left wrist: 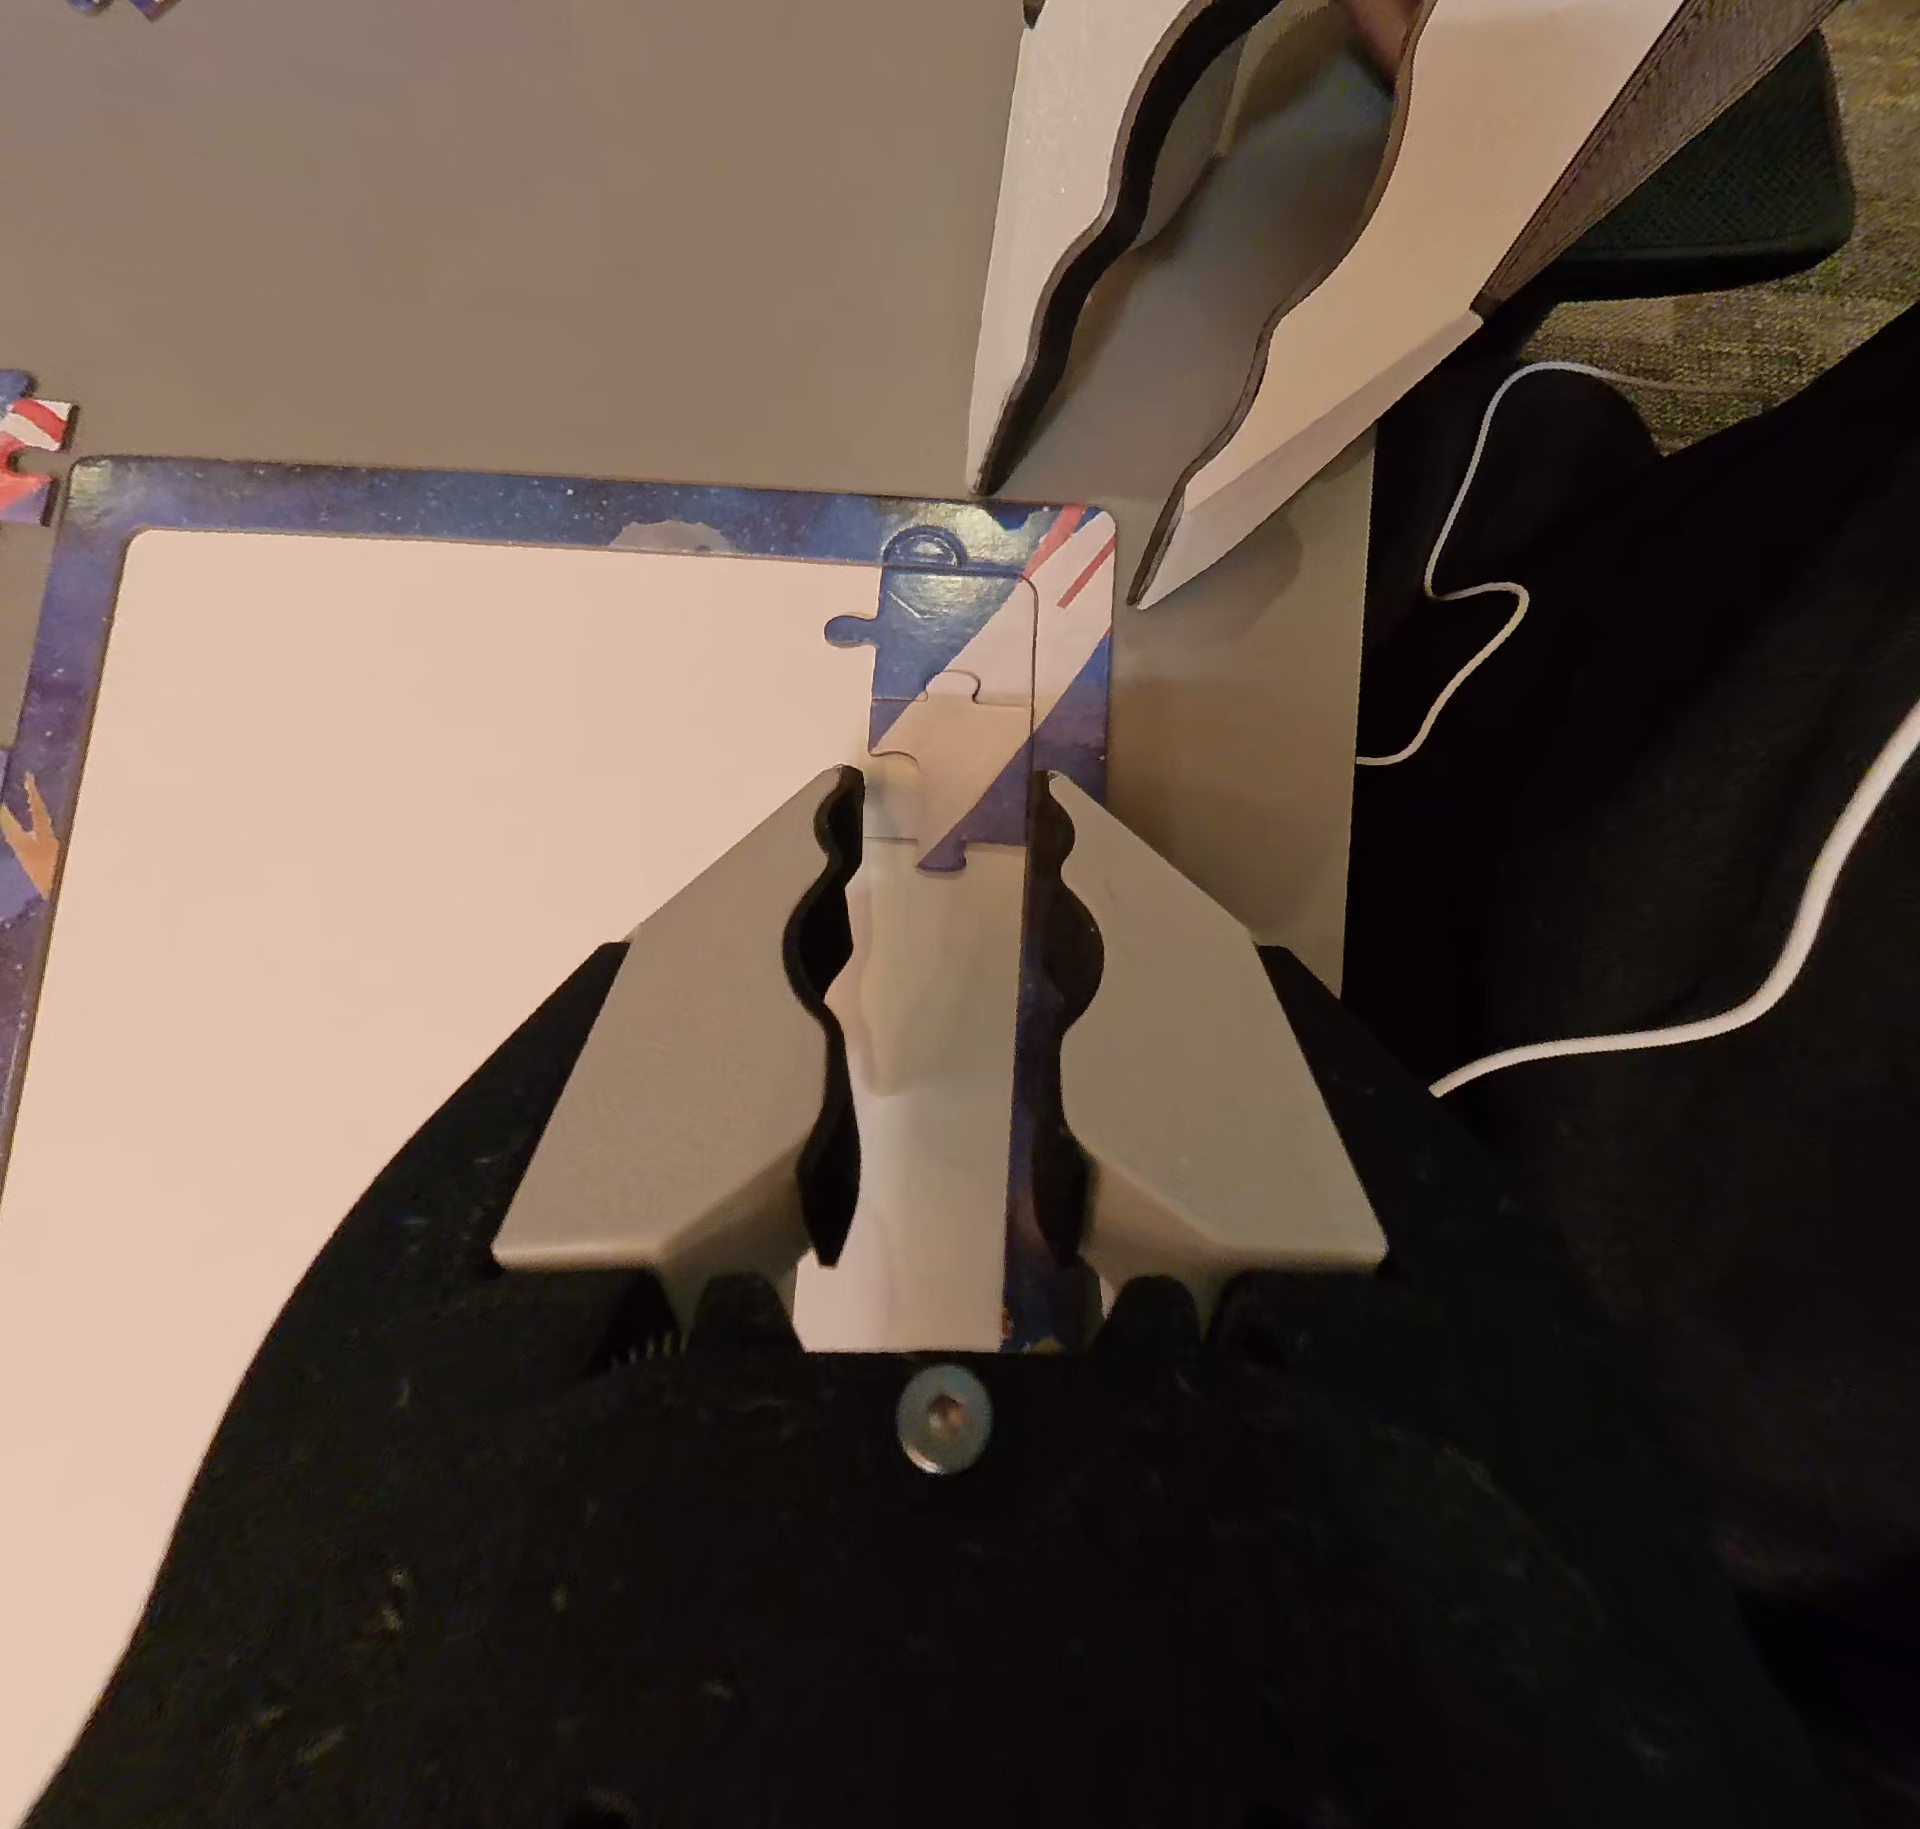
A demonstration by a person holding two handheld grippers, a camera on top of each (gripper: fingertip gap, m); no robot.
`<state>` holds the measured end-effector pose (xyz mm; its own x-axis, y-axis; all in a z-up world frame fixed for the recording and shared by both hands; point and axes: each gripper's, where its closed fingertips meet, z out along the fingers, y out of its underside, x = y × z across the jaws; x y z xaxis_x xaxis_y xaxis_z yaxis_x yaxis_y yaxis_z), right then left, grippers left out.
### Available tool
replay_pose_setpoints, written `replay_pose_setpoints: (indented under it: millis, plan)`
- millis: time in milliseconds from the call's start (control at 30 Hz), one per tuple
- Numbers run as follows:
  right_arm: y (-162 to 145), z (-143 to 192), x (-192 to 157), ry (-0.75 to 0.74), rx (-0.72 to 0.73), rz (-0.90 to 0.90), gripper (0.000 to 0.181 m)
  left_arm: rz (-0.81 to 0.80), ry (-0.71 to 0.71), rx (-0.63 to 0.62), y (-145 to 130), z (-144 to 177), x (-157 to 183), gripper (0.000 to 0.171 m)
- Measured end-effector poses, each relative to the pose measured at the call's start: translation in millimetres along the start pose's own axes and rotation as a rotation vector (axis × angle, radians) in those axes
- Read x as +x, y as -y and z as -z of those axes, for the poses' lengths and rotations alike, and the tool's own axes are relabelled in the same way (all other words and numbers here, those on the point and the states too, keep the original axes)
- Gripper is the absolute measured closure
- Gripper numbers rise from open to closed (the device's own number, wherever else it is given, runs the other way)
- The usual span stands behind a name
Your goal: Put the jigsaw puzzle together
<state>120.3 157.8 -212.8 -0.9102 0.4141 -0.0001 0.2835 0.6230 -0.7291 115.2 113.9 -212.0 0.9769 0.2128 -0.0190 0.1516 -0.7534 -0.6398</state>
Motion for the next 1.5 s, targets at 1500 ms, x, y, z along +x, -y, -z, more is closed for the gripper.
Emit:
replay_pose_setpoints:
  millis: [1500]
  plan:
    - [22.6,-7.6,13.6,0.067,0.086,-0.022,0.153,0.030,-0.060,0.052,4.4,2.1,7.5,0.120]
